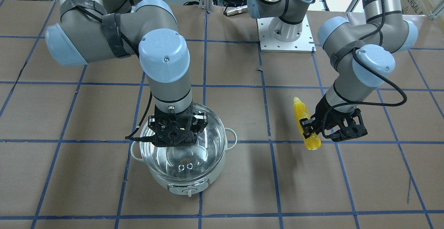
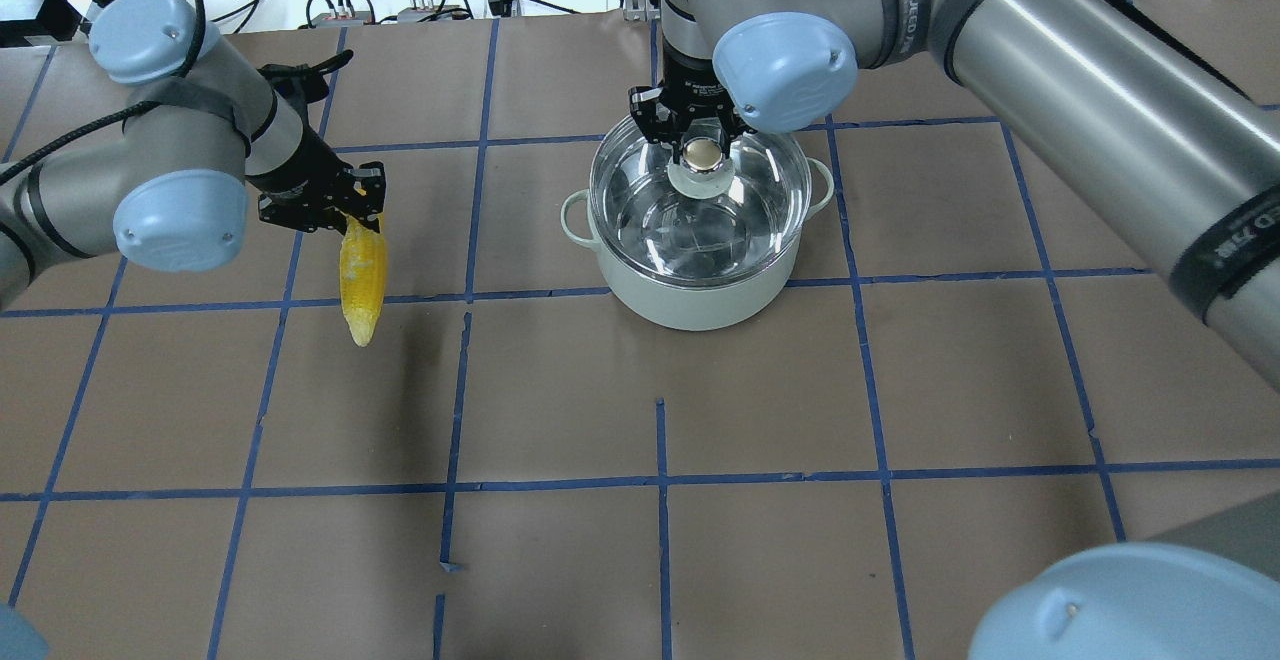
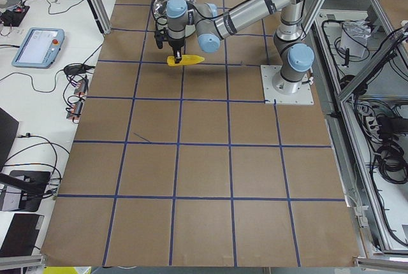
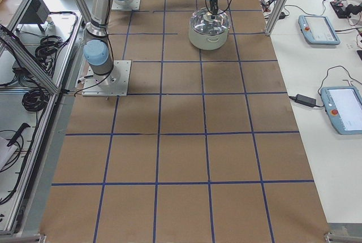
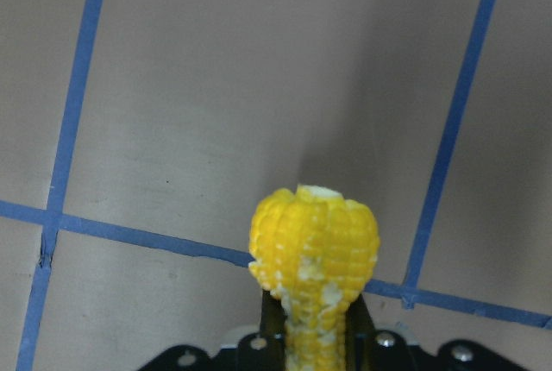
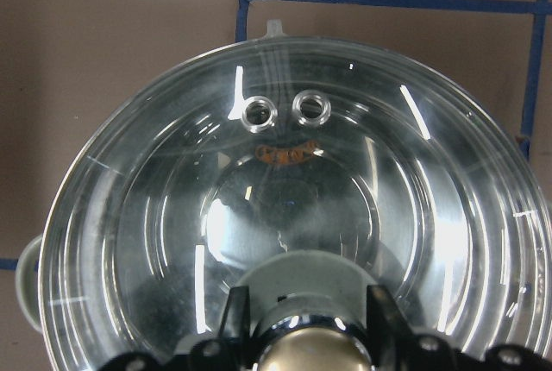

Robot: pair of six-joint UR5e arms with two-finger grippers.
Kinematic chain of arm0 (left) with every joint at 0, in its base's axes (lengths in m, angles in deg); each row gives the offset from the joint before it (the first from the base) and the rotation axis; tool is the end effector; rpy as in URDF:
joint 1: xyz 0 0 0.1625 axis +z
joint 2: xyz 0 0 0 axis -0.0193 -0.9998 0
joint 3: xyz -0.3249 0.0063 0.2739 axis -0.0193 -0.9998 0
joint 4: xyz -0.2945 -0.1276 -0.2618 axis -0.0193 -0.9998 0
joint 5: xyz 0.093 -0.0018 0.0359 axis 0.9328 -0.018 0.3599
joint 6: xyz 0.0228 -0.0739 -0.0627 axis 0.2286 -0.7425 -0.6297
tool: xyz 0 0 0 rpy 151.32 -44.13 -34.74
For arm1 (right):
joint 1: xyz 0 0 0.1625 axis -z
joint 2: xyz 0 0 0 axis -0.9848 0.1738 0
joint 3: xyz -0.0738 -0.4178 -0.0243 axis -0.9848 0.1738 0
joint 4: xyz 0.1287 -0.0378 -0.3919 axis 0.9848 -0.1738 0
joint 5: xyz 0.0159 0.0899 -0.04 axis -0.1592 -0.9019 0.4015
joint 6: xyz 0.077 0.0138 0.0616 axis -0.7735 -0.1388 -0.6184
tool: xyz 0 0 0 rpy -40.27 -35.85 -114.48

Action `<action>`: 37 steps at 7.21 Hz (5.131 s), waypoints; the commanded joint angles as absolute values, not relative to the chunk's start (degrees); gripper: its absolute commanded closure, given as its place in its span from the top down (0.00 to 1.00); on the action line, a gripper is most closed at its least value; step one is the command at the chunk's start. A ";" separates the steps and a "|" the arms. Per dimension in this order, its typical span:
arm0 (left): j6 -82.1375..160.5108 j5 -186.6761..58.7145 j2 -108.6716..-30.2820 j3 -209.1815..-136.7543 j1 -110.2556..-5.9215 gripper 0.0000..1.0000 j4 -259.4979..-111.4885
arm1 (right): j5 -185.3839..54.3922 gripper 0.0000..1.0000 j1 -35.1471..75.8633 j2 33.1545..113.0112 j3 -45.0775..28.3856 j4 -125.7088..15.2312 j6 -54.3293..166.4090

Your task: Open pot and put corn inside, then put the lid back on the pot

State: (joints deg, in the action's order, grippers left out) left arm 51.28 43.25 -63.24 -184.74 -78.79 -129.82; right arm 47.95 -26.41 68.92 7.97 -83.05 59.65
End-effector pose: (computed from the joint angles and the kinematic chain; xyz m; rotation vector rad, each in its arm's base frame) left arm -0.0410 -0.5718 0.3101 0.3372 -3.0504 0.0954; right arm 0.3152 -0.6015 0.3821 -0.0955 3.1298 -0.0986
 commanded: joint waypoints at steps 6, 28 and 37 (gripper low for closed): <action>52.69 43.07 -62.54 -163.67 -81.23 0.03 -158.13 | 49.90 0.38 -11.53 88.24 13.29 -54.83 77.97; 43.51 47.55 -76.64 -143.84 -92.16 1.00 -164.83 | 46.32 0.39 -14.56 92.86 -11.32 -79.73 75.45; 60.68 46.32 -54.39 -163.12 -83.97 1.00 -159.74 | 46.30 0.39 -25.21 75.00 -1.84 -88.87 70.89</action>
